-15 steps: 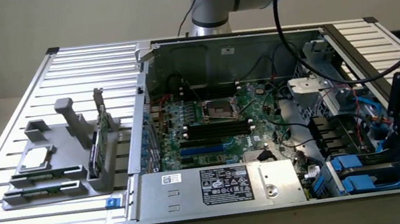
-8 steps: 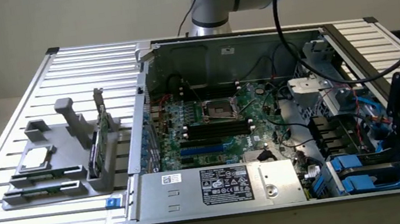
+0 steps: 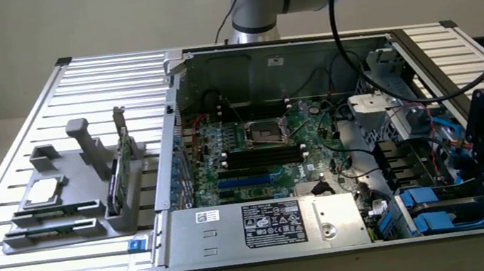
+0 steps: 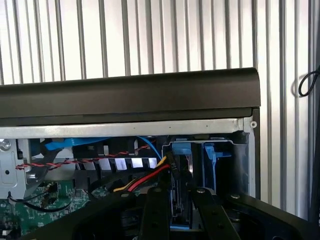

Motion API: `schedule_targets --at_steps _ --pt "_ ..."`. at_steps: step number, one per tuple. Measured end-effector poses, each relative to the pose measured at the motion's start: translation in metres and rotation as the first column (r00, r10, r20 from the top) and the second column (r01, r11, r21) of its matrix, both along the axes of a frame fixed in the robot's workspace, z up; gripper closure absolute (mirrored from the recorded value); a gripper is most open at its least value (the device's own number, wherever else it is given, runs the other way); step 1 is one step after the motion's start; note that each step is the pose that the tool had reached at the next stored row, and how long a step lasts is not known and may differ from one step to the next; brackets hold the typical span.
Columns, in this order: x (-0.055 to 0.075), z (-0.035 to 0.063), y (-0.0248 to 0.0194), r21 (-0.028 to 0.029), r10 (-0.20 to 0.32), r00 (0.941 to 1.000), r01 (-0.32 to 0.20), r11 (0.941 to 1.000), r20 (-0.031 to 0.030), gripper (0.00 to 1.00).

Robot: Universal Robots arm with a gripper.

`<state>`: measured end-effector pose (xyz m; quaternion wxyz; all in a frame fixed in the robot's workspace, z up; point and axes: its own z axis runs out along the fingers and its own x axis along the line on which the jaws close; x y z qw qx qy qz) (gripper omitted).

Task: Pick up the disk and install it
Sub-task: 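Insert the second disk wire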

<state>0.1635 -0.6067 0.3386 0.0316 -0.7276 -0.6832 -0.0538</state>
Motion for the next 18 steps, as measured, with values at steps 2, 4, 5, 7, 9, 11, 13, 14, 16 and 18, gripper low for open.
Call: schedule_targets --at_steps 2,4,5,7,9,11,13,14,16,18 --pt "0.000 0.0000 0.0000 0.0033 0.001 1.0000 -0.001 1.0000 0.0000 0.78" --pt "0.000 -0.0001 0.0000 0.0054 0.002 1.0000 -0.002 1.0000 0.0000 0.84" --pt "0.000 -0.0001 0.0000 0.0058 0.002 1.0000 -0.002 1.0000 0.0000 0.84" --pt "0.000 0.0000 0.0000 0.0064 0.002 1.0000 -0.002 1.0000 -0.0004 0.84" --pt "-0.002 0.0004 0.0000 0.0068 0.002 1.0000 -0.002 1.0000 -0.0021 0.84" --pt "-0.005 0.0011 0.0000 0.0074 0.003 1.0000 -0.003 1.0000 -0.0044 0.84" --pt "-0.007 0.0013 0.0000 0.0079 0.003 1.0000 -0.003 1.0000 -0.0061 0.84" --pt "-0.008 0.0016 0.0001 0.0078 0.003 1.0000 -0.003 1.0000 -0.0069 0.84" --pt "-0.010 0.0019 0.0001 0.0080 0.003 0.9999 -0.003 1.0000 -0.0101 0.84" --pt "-0.011 0.0018 0.0000 0.0081 0.003 0.9999 -0.003 1.0000 -0.0135 0.84"
